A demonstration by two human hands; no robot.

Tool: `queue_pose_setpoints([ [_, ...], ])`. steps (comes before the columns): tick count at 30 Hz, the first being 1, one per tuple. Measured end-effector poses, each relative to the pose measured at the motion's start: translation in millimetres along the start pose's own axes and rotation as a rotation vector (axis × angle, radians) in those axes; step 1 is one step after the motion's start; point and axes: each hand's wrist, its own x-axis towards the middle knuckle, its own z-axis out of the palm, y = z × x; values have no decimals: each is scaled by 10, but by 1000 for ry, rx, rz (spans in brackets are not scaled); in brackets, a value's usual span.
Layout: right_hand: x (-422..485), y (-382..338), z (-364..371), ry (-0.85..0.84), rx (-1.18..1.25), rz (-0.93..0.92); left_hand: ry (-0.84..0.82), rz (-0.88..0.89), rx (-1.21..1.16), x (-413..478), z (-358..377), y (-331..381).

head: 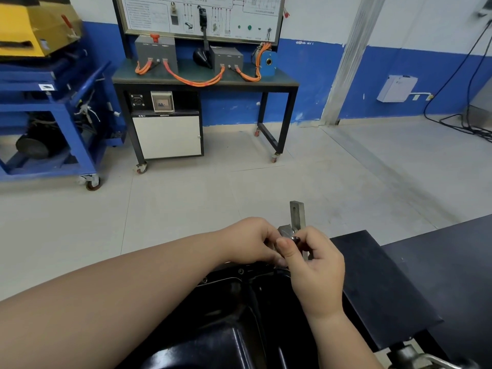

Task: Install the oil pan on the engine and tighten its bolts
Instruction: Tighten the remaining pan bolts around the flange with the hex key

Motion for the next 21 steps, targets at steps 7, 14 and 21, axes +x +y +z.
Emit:
queue_pose_setpoints([
  [7,-2,82,-69,-242,126,155,-120,-161,-306,-26,7,-47],
  [14,87,-51,-274,-18,171,182,-106,-172,-732,-25,-41,82],
  [21,5,-144,-280,-294,31,327,-23,-253,-913,22,73,205],
])
